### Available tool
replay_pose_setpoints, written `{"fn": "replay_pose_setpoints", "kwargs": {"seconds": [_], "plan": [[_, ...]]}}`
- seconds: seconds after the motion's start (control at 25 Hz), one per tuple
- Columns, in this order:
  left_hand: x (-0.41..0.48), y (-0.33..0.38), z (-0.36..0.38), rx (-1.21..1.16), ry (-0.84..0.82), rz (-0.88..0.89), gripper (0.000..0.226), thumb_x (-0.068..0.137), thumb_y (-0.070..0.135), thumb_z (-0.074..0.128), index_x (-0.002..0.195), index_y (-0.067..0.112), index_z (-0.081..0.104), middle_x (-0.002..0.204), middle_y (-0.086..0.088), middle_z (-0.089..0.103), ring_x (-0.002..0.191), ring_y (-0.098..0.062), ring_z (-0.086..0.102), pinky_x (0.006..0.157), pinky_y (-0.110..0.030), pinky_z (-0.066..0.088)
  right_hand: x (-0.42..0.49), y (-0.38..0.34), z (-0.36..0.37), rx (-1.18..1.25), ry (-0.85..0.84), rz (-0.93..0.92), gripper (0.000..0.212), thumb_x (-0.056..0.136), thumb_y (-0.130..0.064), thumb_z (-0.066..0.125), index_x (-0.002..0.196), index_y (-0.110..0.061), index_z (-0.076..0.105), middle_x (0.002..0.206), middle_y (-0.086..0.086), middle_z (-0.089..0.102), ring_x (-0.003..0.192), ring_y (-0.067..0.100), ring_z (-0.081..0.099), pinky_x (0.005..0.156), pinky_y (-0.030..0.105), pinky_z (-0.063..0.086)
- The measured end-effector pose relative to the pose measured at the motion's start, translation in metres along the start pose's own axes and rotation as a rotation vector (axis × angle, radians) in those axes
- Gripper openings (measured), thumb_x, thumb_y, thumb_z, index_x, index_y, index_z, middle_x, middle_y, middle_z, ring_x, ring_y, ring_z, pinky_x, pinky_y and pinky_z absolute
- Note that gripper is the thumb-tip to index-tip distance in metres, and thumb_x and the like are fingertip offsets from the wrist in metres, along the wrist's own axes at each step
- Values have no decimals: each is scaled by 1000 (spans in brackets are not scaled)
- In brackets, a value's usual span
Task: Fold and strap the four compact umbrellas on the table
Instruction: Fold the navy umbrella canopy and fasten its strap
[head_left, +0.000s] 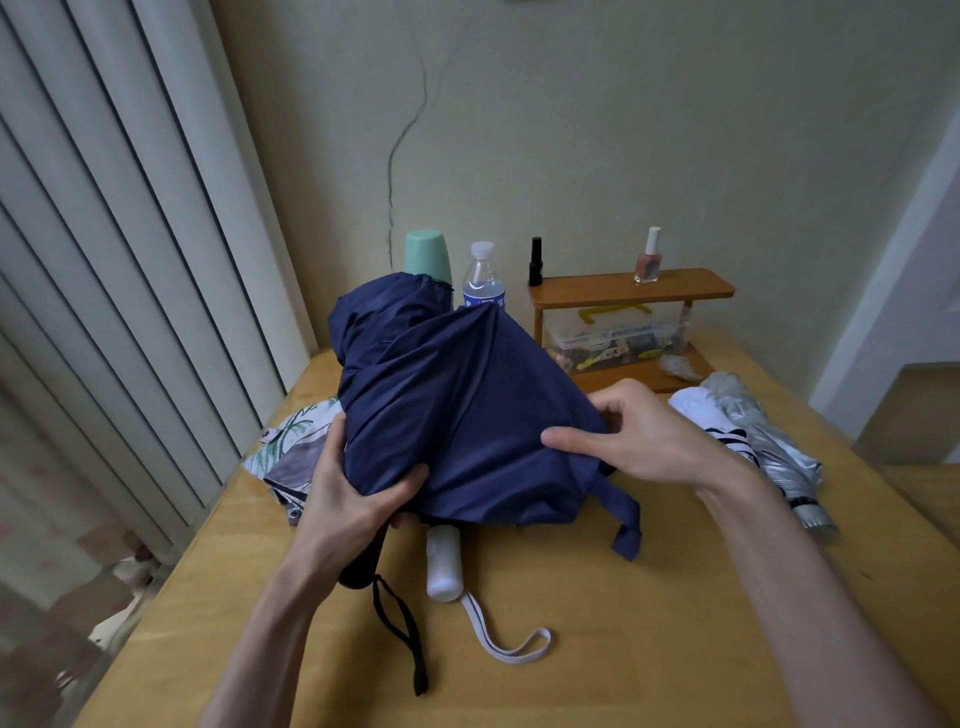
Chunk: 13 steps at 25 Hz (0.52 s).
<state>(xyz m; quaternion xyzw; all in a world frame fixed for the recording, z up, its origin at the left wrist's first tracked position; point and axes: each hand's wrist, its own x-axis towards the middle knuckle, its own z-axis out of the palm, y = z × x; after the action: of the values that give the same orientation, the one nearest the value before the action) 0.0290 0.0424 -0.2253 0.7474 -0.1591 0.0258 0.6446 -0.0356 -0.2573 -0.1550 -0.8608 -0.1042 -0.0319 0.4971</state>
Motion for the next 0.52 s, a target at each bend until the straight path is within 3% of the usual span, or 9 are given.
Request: {"fn": "replay_pose_setpoints", "kwargs": {"seconds": [0.04, 0.08, 0.16, 0.24, 0.4, 0.52], "plan": [[1, 0, -1, -1, 0, 2, 113, 54, 62, 98, 151, 47, 40, 142, -1, 60, 121, -52, 63, 100, -67, 55, -2, 0, -4, 27, 25, -15, 24, 88, -28, 82, 71, -14, 75, 67, -13, 72, 65, 1, 67, 61, 19, 50], [1, 0, 0, -3, 3, 17, 103, 58, 57, 99, 145, 50, 44, 140, 4, 61, 121, -45, 66, 100, -62, 56, -3, 0, -8, 42, 60, -23, 18, 83, -29, 85, 84, -11, 81, 81, -8, 79, 79, 5, 75, 69, 23, 59], [0, 3, 2, -2, 6, 52, 90, 66, 42, 100, 136, 53, 44, 135, 20, 59, 120, -7, 67, 104, -41, 57, -3, 4, -11, 29, 159, -33, 36, 72, -32, 91, 95, -6, 81, 93, 1, 82, 91, 15, 79, 81, 37, 65], [0, 4, 3, 2, 6, 46, 92, 67, 39, 99, 138, 49, 42, 135, 25, 56, 117, 10, 62, 106, -30, 53, 0, 10, -12, 38, 296, -29, 43, 66, -30, 94, 88, 2, 73, 89, 9, 80, 87, 22, 78, 79, 41, 64], [1, 0, -2, -5, 47, 16, 106, 54, 58, 94, 145, 50, 42, 142, 18, 58, 126, -10, 64, 108, -48, 55, -1, 19, -19, 286, 280, 8, 36, 76, -18, 86, 108, -6, 75, 108, 7, 80, 105, 24, 76, 90, 32, 63], [1, 3, 1, -7, 72, 33, 89, 62, 49, 98, 134, 53, 45, 137, 20, 58, 121, -2, 65, 102, -38, 57, 3, 16, -13, 341, 310, -35, 40, 87, 1, 79, 123, -15, 74, 118, 0, 79, 115, 16, 73, 102, 28, 57]]}}
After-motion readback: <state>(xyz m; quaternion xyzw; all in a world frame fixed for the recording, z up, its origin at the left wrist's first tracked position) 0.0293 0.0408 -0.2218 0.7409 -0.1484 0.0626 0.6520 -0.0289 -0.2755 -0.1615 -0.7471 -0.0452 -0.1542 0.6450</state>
